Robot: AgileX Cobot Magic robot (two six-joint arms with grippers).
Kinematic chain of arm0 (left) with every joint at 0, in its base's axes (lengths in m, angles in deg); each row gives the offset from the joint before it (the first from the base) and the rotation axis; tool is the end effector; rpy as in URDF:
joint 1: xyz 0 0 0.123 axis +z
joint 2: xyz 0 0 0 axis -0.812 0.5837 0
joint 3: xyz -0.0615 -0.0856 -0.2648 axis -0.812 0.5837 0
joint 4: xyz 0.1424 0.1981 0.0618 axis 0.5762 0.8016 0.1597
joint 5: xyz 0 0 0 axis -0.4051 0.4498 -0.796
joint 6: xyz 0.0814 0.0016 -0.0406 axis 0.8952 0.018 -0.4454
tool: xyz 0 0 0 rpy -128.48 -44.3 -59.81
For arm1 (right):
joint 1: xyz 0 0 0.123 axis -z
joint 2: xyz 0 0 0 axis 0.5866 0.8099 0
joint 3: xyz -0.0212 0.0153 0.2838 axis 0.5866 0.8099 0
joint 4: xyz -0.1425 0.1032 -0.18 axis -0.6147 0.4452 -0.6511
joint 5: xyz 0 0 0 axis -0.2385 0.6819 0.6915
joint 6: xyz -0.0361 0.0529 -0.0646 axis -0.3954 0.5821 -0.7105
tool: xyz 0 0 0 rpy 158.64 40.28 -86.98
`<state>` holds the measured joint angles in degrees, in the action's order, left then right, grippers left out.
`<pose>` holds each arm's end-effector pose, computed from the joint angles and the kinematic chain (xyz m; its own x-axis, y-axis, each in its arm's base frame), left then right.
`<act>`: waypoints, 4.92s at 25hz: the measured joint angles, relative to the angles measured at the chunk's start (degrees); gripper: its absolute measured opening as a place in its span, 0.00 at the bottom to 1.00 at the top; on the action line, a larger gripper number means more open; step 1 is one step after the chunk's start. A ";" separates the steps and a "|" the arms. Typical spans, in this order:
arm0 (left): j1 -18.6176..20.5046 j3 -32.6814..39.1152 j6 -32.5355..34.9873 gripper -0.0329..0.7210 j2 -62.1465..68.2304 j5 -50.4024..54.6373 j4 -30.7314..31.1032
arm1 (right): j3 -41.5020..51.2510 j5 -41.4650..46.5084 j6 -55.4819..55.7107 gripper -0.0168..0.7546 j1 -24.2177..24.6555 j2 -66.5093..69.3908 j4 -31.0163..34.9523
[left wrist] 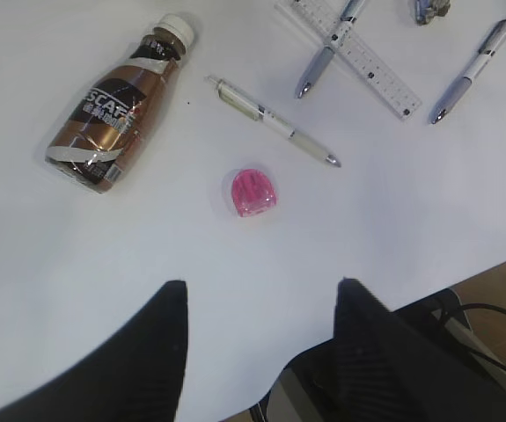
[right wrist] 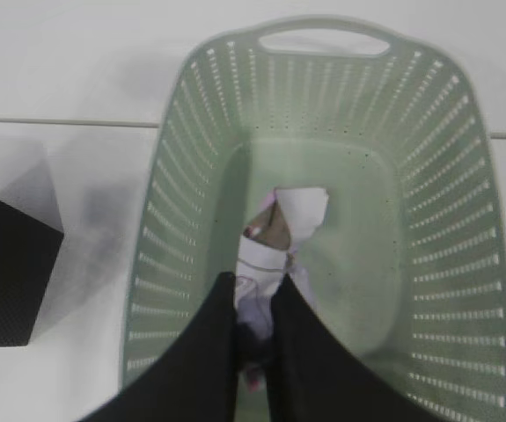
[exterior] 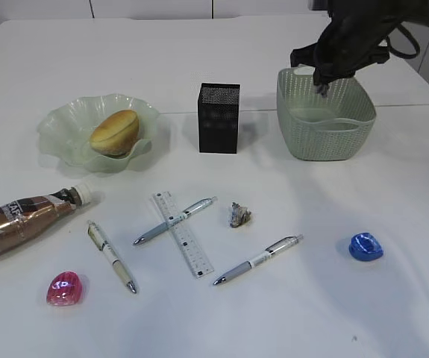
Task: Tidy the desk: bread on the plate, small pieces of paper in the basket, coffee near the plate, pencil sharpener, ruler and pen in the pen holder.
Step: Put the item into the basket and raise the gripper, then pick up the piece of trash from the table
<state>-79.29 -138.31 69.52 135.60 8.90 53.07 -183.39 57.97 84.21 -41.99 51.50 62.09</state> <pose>0.1597 -0.0755 0.3806 -0.8406 0.2155 -0.4969 0.2971 0.9506 -0.0903 0.5129 0.0507 0.2395 -0.7672 -0.0092 -0.6414 -0.0236 0.9996 0.0140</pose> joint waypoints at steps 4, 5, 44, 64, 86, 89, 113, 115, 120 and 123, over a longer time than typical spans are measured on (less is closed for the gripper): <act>0.00 0.00 0.00 0.53 0.00 0.00 -0.23 | -0.34 -0.36 0.00 0.12 0.44 1.91 0.00; 0.00 0.00 0.00 0.53 0.00 0.00 -0.23 | -0.34 -0.36 0.00 0.12 0.44 1.91 0.00; 0.00 0.00 -0.12 0.45 0.00 0.09 -2.41 | -15.40 28.24 -2.16 0.68 0.57 2.57 3.56; 0.00 0.00 -0.14 0.45 0.00 0.09 -4.82 | 1.94 28.66 -4.65 0.64 -6.70 -9.11 13.82; 0.00 0.00 -0.24 0.47 0.00 0.12 -4.82 | 10.26 27.86 -6.12 0.63 -15.69 -3.43 14.33; 0.00 0.00 -0.24 0.47 0.00 0.12 -4.82 | 10.26 27.64 -6.12 0.63 -15.69 -1.97 15.91; 0.00 0.00 -0.24 0.47 0.00 0.22 -4.82 | 10.26 21.33 -7.26 0.63 -15.69 2.90 17.49; 0.00 0.00 -0.24 0.47 0.00 0.22 -4.82 | 10.26 21.33 -7.26 0.63 -15.69 2.99 16.96; 0.00 0.00 -0.24 0.47 0.00 0.22 -4.82 | 10.26 21.19 -7.26 0.63 -15.69 3.72 16.45; 0.00 0.00 -0.24 0.47 0.00 0.22 -4.82 | 10.26 21.19 -7.41 0.63 -15.69 3.85 16.40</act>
<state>-79.29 -138.31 69.28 135.60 9.12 48.25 -173.12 79.16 76.80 -57.68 55.35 78.49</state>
